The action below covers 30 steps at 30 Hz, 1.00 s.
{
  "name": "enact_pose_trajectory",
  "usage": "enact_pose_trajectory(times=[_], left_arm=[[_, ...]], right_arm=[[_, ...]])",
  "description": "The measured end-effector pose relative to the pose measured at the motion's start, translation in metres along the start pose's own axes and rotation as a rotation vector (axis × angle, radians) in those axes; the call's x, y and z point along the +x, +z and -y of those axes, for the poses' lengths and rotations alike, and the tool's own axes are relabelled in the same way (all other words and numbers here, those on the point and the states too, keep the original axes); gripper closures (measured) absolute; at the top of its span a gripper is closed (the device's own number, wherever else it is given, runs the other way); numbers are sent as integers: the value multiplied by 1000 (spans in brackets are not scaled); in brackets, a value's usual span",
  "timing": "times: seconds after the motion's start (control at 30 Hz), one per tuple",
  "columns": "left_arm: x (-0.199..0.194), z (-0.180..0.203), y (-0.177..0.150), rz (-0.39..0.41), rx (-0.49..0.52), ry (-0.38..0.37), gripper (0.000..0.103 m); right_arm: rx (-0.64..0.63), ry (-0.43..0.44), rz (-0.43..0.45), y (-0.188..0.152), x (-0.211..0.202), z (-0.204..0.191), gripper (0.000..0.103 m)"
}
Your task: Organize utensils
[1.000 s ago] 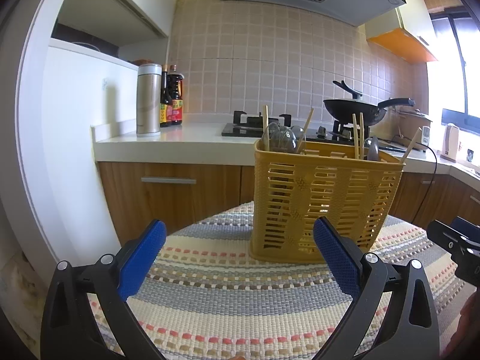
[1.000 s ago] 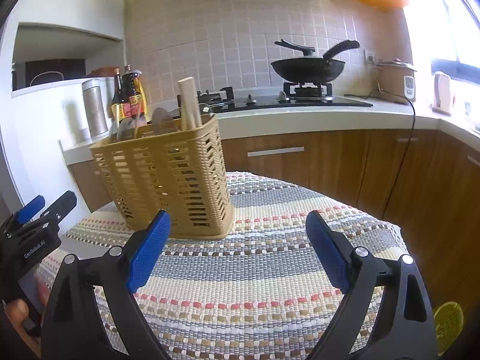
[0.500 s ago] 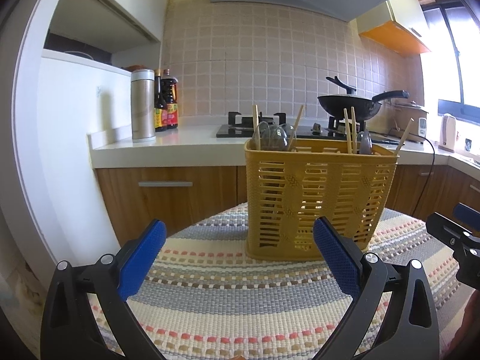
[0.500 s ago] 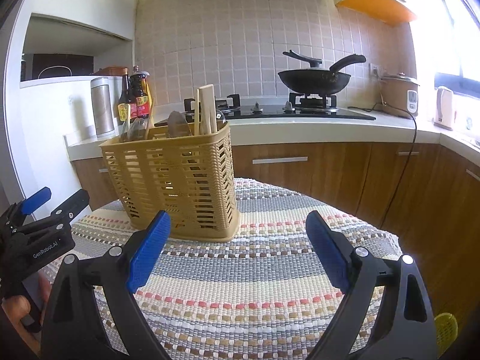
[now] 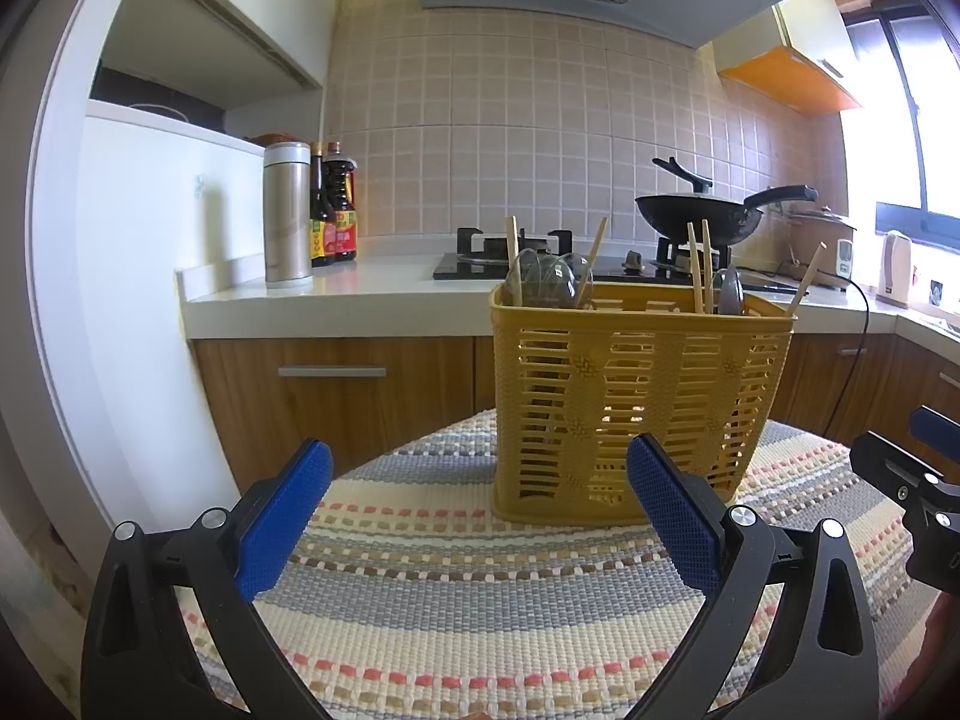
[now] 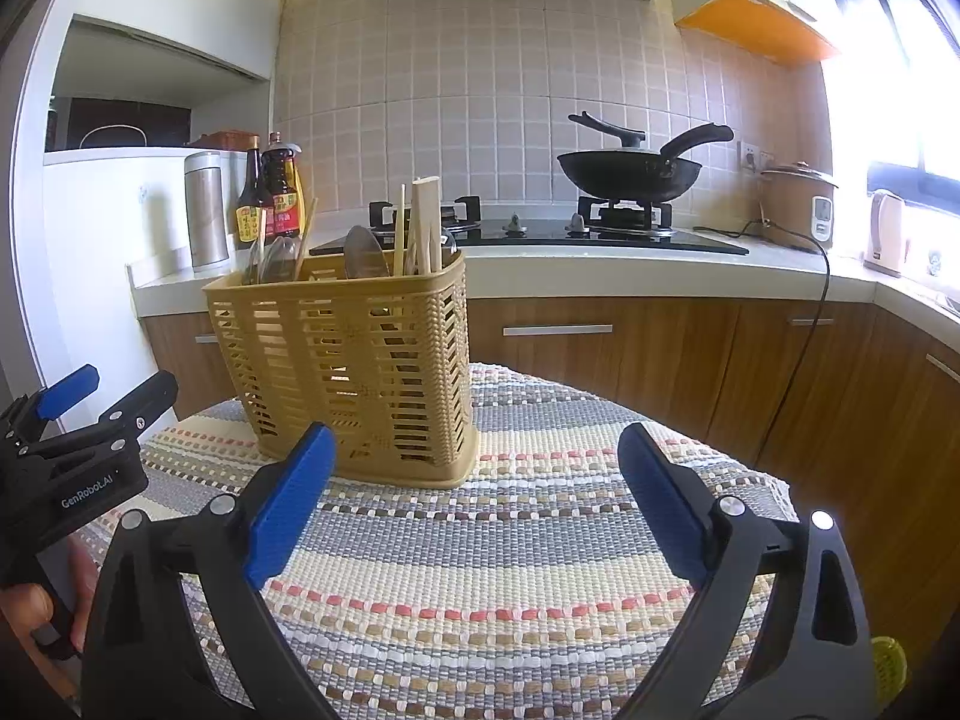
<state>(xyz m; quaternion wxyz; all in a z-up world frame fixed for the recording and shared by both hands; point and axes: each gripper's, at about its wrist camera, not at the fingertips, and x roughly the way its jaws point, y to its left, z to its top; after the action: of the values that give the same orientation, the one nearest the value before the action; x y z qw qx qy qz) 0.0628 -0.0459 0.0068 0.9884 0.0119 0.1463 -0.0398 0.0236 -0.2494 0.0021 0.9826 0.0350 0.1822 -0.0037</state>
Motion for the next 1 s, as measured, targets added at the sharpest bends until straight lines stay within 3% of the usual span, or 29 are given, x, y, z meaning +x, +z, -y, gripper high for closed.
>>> enact_pose_trajectory(times=[1.0], left_arm=[[0, 1, 0, -5, 4, -3, 8]], right_arm=[[-4, 4, -6, 0, 1, -2, 12]])
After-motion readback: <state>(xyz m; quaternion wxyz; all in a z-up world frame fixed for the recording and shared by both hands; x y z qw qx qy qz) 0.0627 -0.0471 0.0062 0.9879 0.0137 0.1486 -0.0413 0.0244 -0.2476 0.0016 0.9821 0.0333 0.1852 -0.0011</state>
